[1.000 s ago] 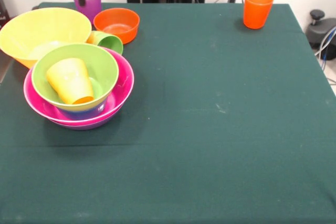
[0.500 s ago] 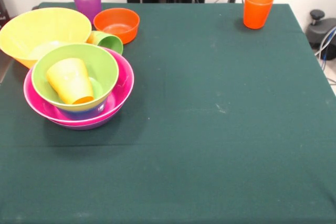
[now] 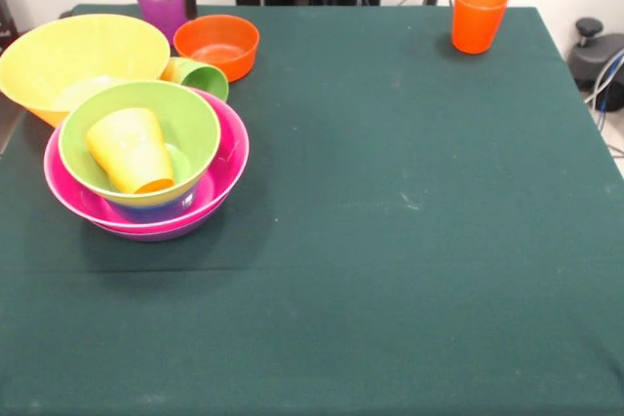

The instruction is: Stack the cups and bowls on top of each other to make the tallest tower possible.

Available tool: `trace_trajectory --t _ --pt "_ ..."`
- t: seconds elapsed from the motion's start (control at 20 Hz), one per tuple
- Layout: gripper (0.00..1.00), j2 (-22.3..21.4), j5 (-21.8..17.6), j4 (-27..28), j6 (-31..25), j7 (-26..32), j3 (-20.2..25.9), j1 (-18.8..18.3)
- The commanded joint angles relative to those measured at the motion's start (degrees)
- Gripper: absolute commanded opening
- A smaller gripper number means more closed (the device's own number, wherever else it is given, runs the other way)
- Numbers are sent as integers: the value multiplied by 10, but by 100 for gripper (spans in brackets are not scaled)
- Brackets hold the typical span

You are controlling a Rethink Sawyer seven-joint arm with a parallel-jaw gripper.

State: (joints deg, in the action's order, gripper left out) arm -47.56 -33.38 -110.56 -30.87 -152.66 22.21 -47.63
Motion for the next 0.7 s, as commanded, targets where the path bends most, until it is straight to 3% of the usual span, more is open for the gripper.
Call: trace_trajectory --t 0.05,0.35,0.7 --pt "100 69 -96 -25 12 262 109 -48" --pt "100 85 -133 -20 -1 292 124 -68" --pt "100 106 -133 -7 -29 333 134 -74"
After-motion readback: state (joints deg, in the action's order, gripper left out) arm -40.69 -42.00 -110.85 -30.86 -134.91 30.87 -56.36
